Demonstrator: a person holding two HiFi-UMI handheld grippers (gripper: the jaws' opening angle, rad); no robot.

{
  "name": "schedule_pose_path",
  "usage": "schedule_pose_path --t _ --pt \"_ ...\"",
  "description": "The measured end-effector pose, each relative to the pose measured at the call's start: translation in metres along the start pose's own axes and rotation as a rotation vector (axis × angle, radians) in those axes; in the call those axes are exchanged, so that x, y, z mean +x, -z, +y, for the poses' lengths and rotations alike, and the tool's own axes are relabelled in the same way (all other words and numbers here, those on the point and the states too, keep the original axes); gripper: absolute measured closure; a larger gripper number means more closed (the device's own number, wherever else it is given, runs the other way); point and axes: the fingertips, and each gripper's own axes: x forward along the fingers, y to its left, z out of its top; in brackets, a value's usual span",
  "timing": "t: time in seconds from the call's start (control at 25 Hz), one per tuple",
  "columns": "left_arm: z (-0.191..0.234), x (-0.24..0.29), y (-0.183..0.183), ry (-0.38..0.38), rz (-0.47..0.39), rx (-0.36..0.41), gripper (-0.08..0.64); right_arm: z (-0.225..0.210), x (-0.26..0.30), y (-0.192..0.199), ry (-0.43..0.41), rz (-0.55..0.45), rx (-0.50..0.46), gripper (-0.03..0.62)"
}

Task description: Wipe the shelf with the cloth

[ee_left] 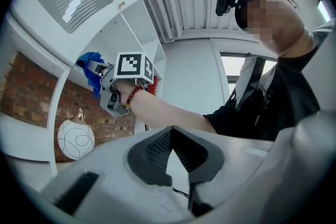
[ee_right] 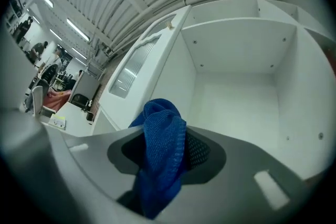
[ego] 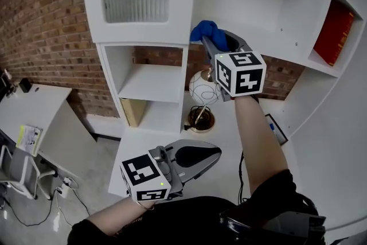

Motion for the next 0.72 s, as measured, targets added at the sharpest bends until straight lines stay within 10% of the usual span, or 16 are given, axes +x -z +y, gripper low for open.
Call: schedule_pose_path --t 0.72 --pt "-0.058 0.123 0.015 -0.031 -0.007 -0.032 0.561 -0.173 -0.112 0.043 0.134 0.023 0.111 0.440"
